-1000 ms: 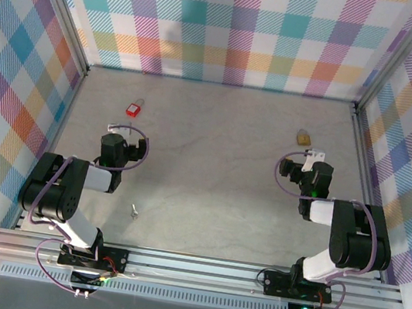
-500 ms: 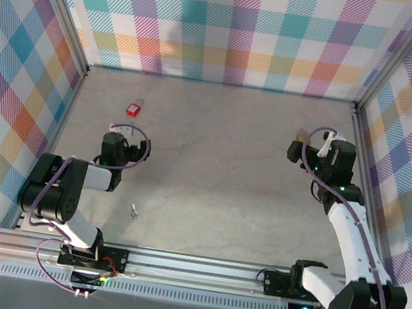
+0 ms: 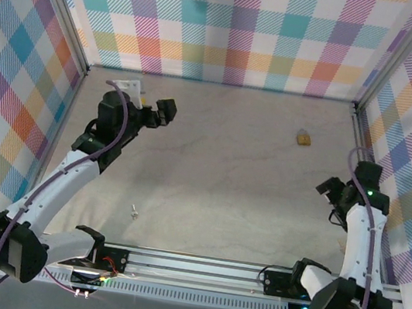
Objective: Unlock with the key
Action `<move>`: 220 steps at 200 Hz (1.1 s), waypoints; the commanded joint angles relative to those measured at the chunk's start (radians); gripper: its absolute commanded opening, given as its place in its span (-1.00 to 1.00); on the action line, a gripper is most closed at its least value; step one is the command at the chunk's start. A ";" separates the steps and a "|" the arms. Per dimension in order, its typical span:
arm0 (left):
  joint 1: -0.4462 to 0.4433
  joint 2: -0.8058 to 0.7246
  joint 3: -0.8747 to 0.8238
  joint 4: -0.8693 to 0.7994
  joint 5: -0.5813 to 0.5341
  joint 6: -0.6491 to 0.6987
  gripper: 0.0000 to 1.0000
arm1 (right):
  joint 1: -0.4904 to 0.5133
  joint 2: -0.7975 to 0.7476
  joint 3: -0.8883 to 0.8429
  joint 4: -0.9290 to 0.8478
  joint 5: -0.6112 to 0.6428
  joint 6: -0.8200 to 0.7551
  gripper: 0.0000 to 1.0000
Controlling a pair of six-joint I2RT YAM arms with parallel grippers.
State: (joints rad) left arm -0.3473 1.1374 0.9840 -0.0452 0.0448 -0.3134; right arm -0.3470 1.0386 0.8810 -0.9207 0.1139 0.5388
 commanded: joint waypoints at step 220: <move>-0.197 0.038 -0.001 -0.211 0.104 -0.197 1.00 | -0.601 0.296 -0.229 0.187 -0.056 0.067 0.23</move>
State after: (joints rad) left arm -0.5354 1.1938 0.9836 -0.2565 0.1345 -0.4953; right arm -0.9310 1.3029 0.6670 -0.7589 0.0334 0.5804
